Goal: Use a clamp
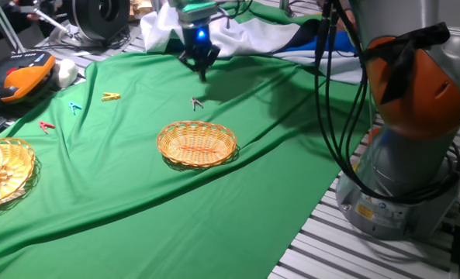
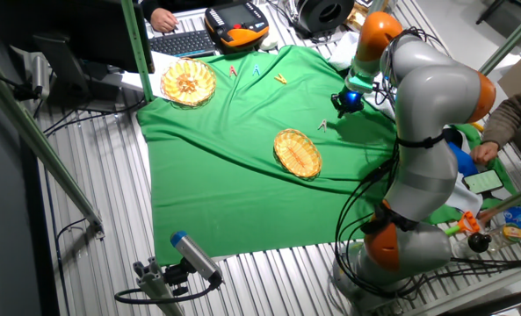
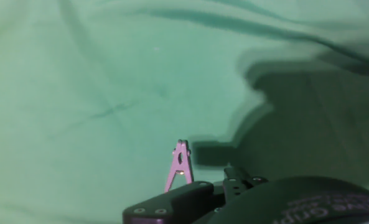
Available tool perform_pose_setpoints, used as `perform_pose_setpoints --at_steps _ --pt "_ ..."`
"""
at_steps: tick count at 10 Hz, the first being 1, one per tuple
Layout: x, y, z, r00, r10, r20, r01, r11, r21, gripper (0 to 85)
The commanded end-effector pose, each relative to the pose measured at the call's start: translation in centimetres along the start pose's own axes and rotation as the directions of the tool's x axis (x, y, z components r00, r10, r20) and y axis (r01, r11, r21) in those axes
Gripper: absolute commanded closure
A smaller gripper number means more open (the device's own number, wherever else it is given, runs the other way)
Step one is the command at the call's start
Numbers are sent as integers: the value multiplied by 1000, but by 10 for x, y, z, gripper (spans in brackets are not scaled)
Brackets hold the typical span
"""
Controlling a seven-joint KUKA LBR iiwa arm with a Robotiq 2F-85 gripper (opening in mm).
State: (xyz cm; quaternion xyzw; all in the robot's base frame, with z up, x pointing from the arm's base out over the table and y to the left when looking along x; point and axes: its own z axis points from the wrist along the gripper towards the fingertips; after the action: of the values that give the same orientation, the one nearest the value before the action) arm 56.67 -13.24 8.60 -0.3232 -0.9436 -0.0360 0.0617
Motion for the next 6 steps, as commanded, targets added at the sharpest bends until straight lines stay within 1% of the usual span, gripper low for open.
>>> perform_pose_setpoints --at_steps 1,2,3,4,5,6 --pt "8 22 2 842 538 26 -536 841 -72 510" --pt "14 39 3 826 561 52 -558 827 -72 340" --pt "16 42 8 828 558 61 -554 830 -69 170" --pt "14 41 15 836 546 53 -542 837 -74 170" --pt "14 41 25 836 545 58 -540 838 -84 170" --pt "14 41 30 837 544 58 -538 838 -85 170"
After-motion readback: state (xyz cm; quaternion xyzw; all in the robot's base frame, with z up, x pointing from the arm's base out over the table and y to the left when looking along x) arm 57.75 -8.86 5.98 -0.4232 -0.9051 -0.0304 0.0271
